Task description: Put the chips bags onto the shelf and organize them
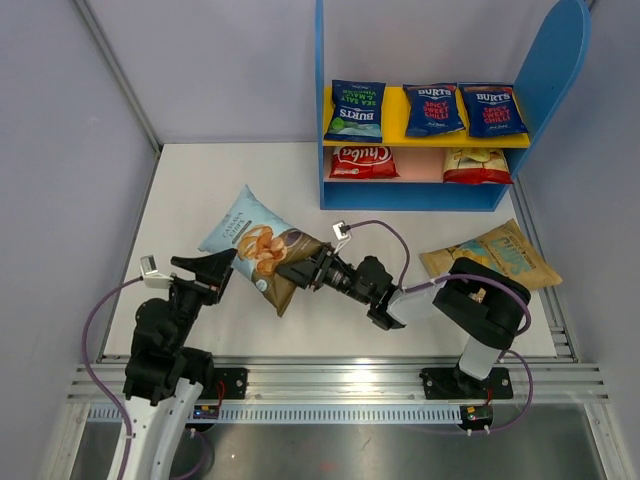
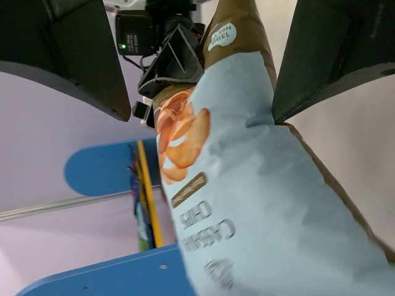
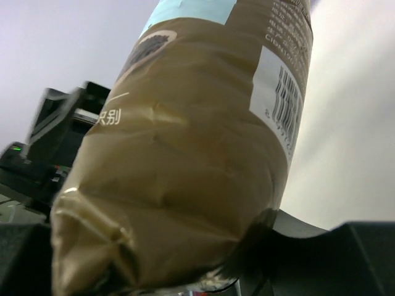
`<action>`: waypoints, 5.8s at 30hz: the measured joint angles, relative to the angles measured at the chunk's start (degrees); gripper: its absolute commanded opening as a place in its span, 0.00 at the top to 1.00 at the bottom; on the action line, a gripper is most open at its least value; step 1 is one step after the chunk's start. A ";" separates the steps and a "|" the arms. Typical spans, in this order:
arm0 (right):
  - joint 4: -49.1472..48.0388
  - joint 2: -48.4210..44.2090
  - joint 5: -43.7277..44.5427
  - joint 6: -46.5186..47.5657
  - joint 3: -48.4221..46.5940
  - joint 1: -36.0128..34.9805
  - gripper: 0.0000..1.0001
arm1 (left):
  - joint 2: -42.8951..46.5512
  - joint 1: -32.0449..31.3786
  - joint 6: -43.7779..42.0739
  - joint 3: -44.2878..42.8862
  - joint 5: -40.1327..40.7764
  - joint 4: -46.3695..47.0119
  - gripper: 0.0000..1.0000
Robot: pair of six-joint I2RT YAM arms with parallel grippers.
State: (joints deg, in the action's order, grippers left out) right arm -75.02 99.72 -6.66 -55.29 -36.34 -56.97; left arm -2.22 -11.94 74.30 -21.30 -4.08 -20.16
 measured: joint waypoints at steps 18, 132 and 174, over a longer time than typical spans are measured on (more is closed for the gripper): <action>3.04 -15.39 4.20 -3.21 26.51 19.96 0.67 | -6.82 0.00 -27.87 -16.17 4.07 -16.13 0.01; 4.00 14.56 -2.01 -25.14 2.45 69.35 0.44 | -3.34 0.00 -56.74 -25.90 -14.78 -21.70 0.01; 66.93 -7.82 -4.22 -17.53 -8.55 70.10 0.13 | -5.53 0.00 -56.74 -26.27 -12.17 -24.37 0.01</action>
State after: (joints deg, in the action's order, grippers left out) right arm -8.10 91.90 -10.87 -72.82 -44.88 13.13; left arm -7.75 -11.94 17.56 -47.57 -16.25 -44.53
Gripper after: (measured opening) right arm 0.873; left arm 0.988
